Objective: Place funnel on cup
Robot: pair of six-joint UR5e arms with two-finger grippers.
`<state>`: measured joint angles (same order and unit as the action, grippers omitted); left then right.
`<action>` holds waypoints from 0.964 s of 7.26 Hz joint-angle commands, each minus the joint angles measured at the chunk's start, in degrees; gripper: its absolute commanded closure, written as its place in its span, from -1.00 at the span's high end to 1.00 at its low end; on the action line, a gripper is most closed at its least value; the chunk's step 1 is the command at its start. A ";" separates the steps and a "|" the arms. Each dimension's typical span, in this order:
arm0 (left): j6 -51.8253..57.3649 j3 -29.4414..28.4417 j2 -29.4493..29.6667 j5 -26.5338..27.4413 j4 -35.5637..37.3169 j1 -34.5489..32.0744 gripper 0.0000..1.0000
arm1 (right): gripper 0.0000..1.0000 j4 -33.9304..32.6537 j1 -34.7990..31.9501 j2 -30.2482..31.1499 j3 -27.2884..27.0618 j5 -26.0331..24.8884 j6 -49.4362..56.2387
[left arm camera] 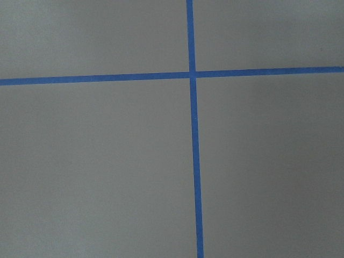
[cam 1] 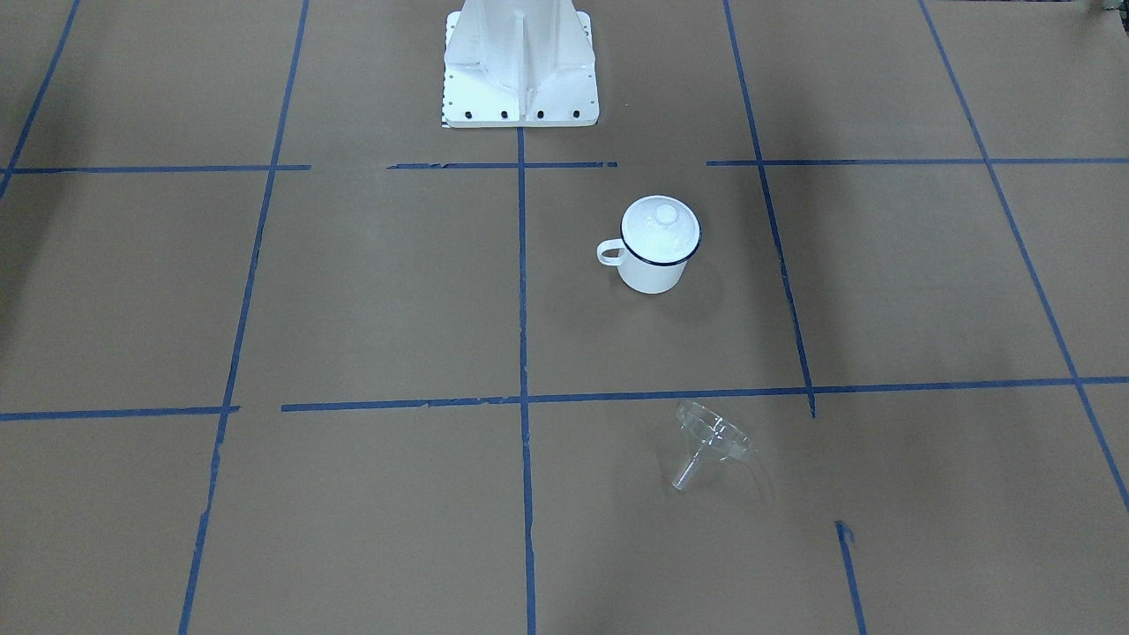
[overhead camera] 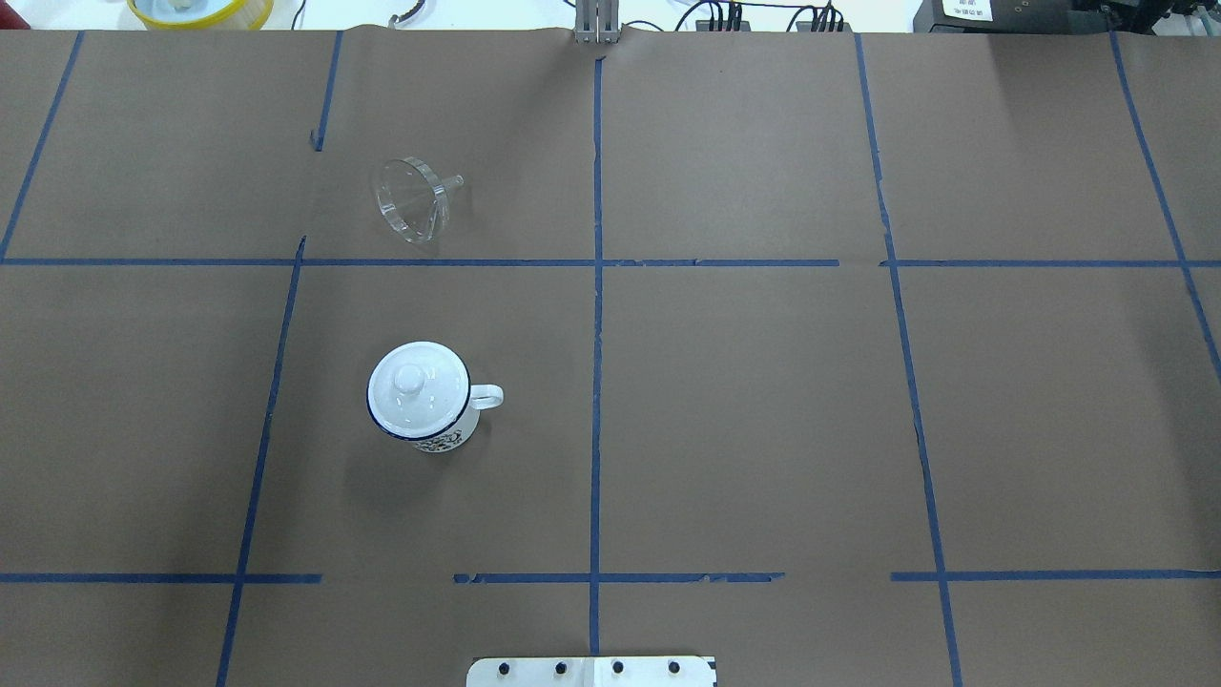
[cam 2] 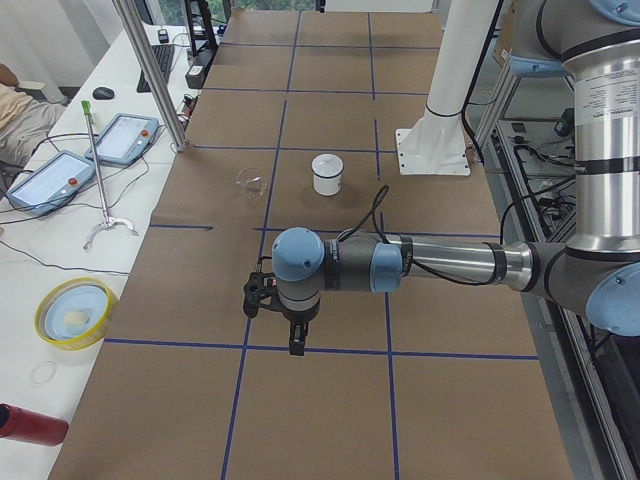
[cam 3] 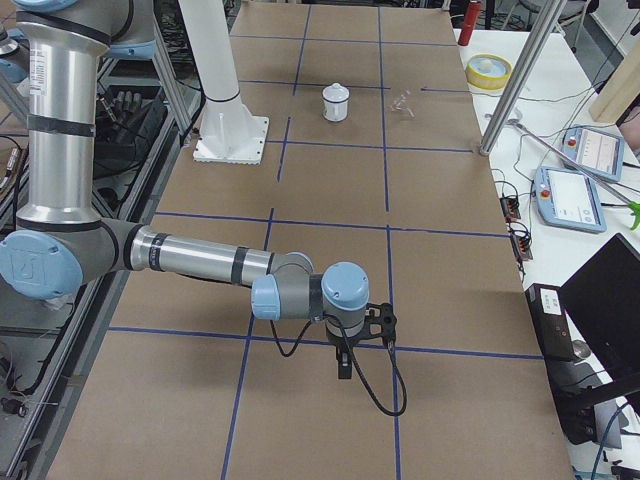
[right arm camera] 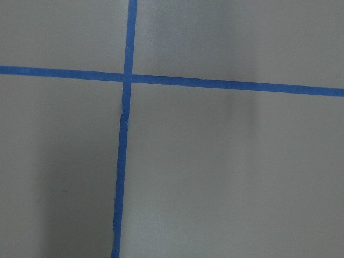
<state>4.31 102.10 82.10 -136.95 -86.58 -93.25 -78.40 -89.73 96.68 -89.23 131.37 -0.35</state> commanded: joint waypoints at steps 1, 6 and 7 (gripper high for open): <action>-1.31 -0.15 0.43 -0.08 -0.16 0.00 1.00 | 1.00 0.00 0.00 0.00 0.02 0.03 0.00; -2.80 0.47 -0.01 -0.43 -7.90 0.00 1.00 | 1.00 0.00 0.00 0.00 0.02 0.03 0.00; -5.42 1.77 0.08 -0.51 -7.90 0.00 1.00 | 1.00 0.00 0.00 0.00 0.02 0.03 0.00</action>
<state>1.28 102.77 82.08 -137.33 -94.08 -93.30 -78.40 -89.74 96.68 -89.21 131.40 -0.35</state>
